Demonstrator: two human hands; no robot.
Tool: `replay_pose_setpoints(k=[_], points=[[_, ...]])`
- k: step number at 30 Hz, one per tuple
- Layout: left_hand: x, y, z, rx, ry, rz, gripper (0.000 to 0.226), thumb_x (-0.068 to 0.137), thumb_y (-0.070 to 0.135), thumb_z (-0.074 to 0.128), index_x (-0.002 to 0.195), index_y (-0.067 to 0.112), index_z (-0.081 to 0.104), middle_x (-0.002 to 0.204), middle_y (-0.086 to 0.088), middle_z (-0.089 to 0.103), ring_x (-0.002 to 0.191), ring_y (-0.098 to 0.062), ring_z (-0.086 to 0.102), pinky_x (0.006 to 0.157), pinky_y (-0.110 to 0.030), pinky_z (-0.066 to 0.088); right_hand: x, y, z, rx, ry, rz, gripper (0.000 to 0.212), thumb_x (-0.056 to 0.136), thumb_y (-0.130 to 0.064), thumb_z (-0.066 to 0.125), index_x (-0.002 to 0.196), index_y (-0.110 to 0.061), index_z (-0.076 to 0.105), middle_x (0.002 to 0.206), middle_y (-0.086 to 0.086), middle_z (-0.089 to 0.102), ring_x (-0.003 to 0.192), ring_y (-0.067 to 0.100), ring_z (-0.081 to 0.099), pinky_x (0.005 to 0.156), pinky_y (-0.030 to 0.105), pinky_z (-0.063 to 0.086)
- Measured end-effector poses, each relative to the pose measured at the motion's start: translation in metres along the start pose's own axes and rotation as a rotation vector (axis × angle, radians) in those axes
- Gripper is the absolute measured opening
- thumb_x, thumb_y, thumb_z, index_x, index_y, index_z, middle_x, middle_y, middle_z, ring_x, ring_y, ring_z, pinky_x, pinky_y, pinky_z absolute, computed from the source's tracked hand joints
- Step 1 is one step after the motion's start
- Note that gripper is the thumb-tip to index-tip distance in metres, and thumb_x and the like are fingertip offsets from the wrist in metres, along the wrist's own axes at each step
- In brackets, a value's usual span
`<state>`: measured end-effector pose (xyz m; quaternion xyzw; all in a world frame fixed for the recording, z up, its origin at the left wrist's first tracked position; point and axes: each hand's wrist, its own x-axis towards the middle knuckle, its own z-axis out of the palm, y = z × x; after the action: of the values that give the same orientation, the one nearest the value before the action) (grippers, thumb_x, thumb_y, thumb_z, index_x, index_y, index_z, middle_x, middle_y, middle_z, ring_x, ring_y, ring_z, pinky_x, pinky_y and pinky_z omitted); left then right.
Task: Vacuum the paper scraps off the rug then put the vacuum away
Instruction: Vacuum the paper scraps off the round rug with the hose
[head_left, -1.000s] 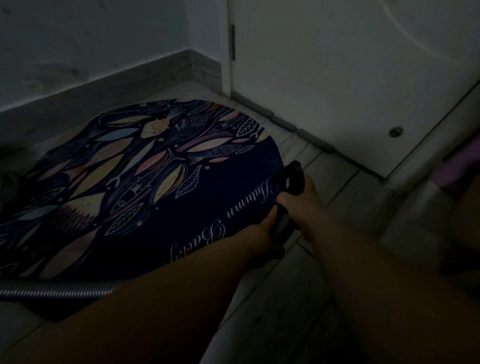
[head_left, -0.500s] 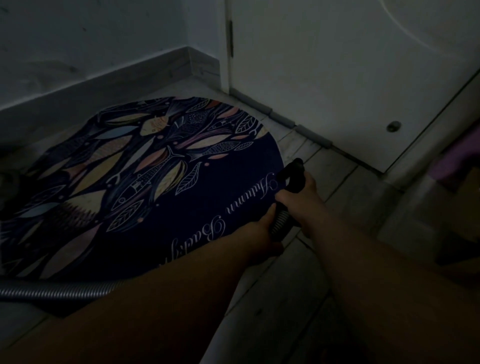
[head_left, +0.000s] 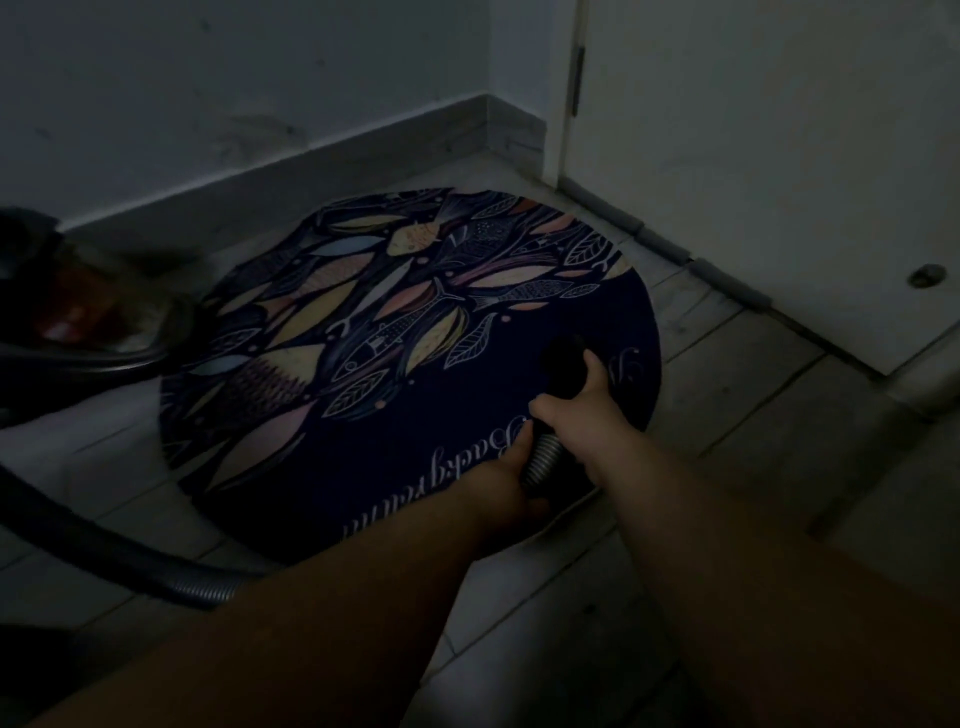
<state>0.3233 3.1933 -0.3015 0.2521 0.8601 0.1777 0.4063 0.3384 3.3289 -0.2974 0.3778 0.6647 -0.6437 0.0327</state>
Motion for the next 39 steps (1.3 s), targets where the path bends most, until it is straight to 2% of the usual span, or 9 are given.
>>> replay_pose_setpoints(k=[4, 6, 10, 13, 18, 25, 33, 36, 39], points=[[-0.021, -0.035, -0.007, -0.063, 0.044, -0.038, 0.095, 0.091, 0.03, 0.058, 0.146, 0.035, -0.019, 0.146, -0.007, 0.04, 0.123, -0.024, 0.047, 0.093, -0.018, 0.03, -0.011, -0.004, 0.041, -0.027, -0.07, 0.003, 0.097, 0.085, -0.019, 0.067, 0.152, -0.047, 0.002, 0.152, 0.005, 0.033, 0.116, 0.026, 0.048, 0.098, 0.046, 0.047], [-0.033, -0.052, -0.013, -0.093, 0.07, -0.062, 0.096, 0.09, 0.029, 0.058, 0.146, 0.037, -0.019, 0.144, -0.008, 0.042, 0.121, -0.025, 0.05, 0.093, -0.02, 0.035, -0.017, -0.006, 0.062, -0.041, -0.105, -0.006, 0.097, 0.086, -0.018, 0.067, 0.152, -0.047, 0.002, 0.152, 0.006, 0.034, 0.114, 0.025, 0.048, 0.096, 0.044, 0.047], [-0.061, -0.087, -0.013, -0.175, 0.139, -0.116, 0.096, 0.088, 0.028, 0.059, 0.144, 0.04, -0.018, 0.14, -0.007, 0.047, 0.117, -0.022, 0.052, 0.089, -0.019, 0.037, -0.03, -0.009, 0.104, -0.089, -0.209, -0.035, 0.094, 0.088, -0.018, 0.066, 0.152, -0.045, 0.003, 0.149, 0.004, 0.037, 0.103, 0.019, 0.045, 0.079, 0.033, 0.045], [-0.081, -0.115, -0.009, -0.239, 0.214, -0.172, 0.094, 0.088, 0.03, 0.058, 0.144, 0.042, -0.017, 0.141, -0.003, 0.045, 0.116, -0.02, 0.052, 0.088, -0.017, 0.033, -0.04, -0.003, 0.138, -0.113, -0.273, -0.064, 0.093, 0.089, -0.017, 0.065, 0.152, -0.044, 0.003, 0.146, 0.003, 0.041, 0.099, 0.017, 0.046, 0.084, 0.034, 0.043], [-0.091, -0.146, -0.009, -0.373, 0.261, -0.252, 0.096, 0.085, 0.029, 0.06, 0.144, 0.047, -0.013, 0.132, -0.001, 0.052, 0.104, -0.015, 0.056, 0.084, -0.019, 0.04, -0.042, 0.001, 0.178, -0.167, -0.343, -0.1, 0.095, 0.088, -0.015, 0.066, 0.152, -0.045, 0.003, 0.142, 0.001, 0.044, 0.094, 0.012, 0.048, 0.08, 0.031, 0.042], [-0.098, -0.147, -0.032, -0.475, 0.24, -0.296, 0.098, 0.084, 0.026, 0.062, 0.143, 0.05, -0.012, 0.135, -0.001, 0.052, 0.111, -0.018, 0.056, 0.097, -0.025, 0.044, -0.037, -0.019, 0.196, -0.203, -0.335, -0.071, 0.096, 0.087, -0.017, 0.066, 0.152, -0.046, 0.002, 0.143, 0.002, 0.044, 0.102, 0.019, 0.051, 0.078, 0.035, 0.045], [-0.143, -0.162, -0.052, -0.538, 0.181, -0.353, 0.1, 0.087, 0.015, 0.063, 0.145, 0.041, -0.015, 0.142, -0.009, 0.045, 0.118, -0.024, 0.053, 0.102, -0.032, 0.042, -0.072, -0.035, 0.231, -0.232, -0.394, 0.008, 0.097, 0.086, -0.015, 0.068, 0.152, -0.047, 0.004, 0.145, 0.002, 0.043, 0.106, 0.018, 0.049, 0.094, 0.04, 0.047], [-0.164, -0.169, -0.056, -0.588, 0.165, -0.374, 0.101, 0.088, 0.01, 0.062, 0.145, 0.041, -0.015, 0.147, -0.009, 0.039, 0.117, -0.024, 0.053, 0.093, -0.026, 0.043, -0.087, -0.036, 0.247, -0.248, -0.441, 0.036, 0.097, 0.087, -0.015, 0.068, 0.152, -0.046, 0.003, 0.142, 0.0, 0.043, 0.105, 0.017, 0.049, 0.086, 0.034, 0.046], [-0.18, -0.178, -0.055, -0.584, 0.187, -0.391, 0.1, 0.088, 0.013, 0.062, 0.145, 0.041, -0.016, 0.145, -0.006, 0.042, 0.113, -0.02, 0.054, 0.081, -0.018, 0.04, -0.097, -0.031, 0.26, -0.252, -0.465, 0.035, 0.098, 0.085, -0.018, 0.07, 0.152, -0.047, 0.004, 0.142, 0.0, 0.044, 0.107, 0.018, 0.052, 0.085, 0.034, 0.049]])
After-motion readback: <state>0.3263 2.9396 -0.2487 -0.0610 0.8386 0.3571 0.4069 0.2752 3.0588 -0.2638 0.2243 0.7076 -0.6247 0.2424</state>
